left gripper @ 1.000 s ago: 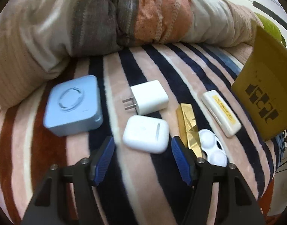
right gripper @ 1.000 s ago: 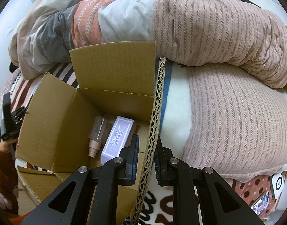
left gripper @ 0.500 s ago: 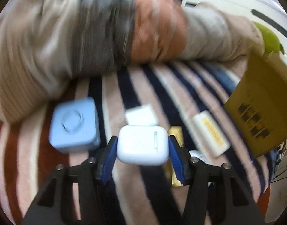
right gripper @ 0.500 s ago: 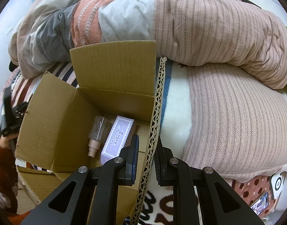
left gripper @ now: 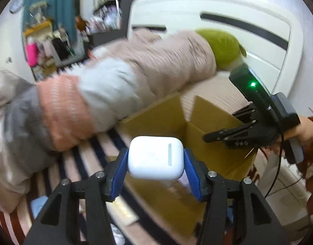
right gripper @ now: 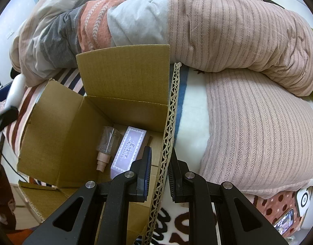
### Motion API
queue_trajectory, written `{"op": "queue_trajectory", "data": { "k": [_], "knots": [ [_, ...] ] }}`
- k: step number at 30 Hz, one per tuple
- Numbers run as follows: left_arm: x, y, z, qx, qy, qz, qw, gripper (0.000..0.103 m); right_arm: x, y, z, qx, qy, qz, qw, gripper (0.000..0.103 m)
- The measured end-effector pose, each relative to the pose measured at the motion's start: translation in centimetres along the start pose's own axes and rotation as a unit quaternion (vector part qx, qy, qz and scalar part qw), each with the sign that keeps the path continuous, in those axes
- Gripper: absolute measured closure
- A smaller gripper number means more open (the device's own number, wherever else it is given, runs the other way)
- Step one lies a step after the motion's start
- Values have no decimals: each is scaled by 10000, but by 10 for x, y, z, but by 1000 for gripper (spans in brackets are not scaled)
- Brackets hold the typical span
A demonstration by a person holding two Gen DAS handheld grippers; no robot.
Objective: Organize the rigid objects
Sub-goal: 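Grasp the white earbud case with the left tool and drop it in the box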
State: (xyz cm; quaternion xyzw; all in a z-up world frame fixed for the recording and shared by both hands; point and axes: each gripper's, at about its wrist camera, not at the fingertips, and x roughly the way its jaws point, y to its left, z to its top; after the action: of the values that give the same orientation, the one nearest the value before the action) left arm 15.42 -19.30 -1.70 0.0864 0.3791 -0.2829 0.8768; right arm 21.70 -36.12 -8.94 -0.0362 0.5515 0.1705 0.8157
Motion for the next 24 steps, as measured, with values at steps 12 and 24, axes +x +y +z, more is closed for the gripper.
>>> {"op": "queue_trajectory", "data": {
  "k": [12,24],
  "knots": [
    [72,-33,9,36,1122,-247,9934,53,-1,-1,-1,1,-18,16,10000,91],
    [16,-7,4,-269,472,-350,9979,43,0,5,-1,-85,29,-77,9999,90]
  ]
}}
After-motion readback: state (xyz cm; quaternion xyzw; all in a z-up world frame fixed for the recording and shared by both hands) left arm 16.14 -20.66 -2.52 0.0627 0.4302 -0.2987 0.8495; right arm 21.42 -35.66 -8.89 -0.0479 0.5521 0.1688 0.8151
